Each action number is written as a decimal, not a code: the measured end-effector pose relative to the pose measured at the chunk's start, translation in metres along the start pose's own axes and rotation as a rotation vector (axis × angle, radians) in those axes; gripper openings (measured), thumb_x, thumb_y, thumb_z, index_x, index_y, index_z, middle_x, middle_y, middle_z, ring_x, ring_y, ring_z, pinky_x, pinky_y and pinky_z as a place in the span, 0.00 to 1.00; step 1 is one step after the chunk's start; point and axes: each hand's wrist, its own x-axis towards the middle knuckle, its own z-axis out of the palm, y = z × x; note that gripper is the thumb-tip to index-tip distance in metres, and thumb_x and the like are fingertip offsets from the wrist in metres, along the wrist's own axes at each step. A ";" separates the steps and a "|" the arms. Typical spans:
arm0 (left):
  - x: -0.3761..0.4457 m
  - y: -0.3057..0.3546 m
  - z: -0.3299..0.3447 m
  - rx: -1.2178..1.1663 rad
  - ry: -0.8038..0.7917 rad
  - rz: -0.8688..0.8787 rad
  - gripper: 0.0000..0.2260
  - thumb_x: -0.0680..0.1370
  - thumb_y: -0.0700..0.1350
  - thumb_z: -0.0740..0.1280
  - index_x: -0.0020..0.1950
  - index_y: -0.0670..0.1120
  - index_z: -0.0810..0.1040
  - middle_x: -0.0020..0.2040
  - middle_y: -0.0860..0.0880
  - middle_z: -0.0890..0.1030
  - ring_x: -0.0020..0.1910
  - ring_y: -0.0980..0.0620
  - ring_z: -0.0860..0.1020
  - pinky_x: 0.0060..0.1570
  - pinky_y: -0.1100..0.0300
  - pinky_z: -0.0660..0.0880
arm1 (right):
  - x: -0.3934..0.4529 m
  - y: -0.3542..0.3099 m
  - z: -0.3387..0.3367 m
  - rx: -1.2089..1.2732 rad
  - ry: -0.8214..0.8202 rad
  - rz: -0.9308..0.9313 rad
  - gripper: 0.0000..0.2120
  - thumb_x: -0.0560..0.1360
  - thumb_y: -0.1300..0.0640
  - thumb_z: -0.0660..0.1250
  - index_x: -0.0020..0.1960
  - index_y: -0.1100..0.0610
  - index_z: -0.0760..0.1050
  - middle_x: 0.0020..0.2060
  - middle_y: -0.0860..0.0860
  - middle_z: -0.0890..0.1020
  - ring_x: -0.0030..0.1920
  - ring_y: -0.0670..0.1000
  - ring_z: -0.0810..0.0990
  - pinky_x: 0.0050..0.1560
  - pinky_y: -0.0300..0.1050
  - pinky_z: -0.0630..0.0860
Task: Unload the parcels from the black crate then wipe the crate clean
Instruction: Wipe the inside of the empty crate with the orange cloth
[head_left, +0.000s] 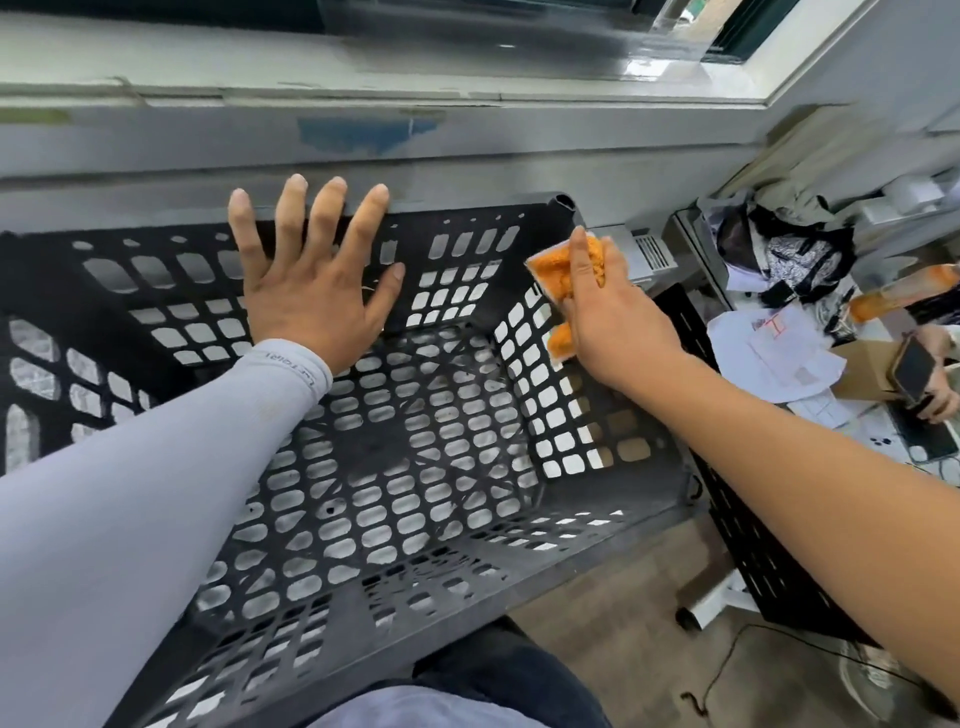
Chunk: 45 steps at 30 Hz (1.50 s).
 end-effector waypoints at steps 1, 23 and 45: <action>0.000 0.000 0.000 0.004 -0.002 -0.002 0.31 0.83 0.65 0.55 0.83 0.56 0.53 0.79 0.46 0.59 0.81 0.40 0.53 0.77 0.32 0.42 | 0.009 -0.003 -0.002 0.006 0.004 -0.005 0.41 0.85 0.52 0.60 0.82 0.48 0.30 0.82 0.60 0.42 0.68 0.67 0.73 0.61 0.65 0.76; 0.002 0.002 -0.002 -0.004 -0.009 0.010 0.32 0.82 0.64 0.58 0.83 0.56 0.52 0.78 0.44 0.58 0.81 0.39 0.53 0.77 0.30 0.42 | -0.039 0.017 0.007 0.064 -0.033 -0.040 0.43 0.84 0.49 0.60 0.82 0.47 0.29 0.82 0.56 0.41 0.46 0.53 0.74 0.40 0.50 0.73; 0.002 0.006 -0.016 0.116 -0.112 -0.022 0.36 0.80 0.69 0.52 0.83 0.59 0.42 0.83 0.47 0.54 0.83 0.41 0.49 0.77 0.33 0.37 | 0.006 -0.011 -0.019 0.083 -0.093 0.015 0.53 0.78 0.54 0.71 0.82 0.48 0.30 0.82 0.53 0.33 0.81 0.64 0.55 0.71 0.67 0.70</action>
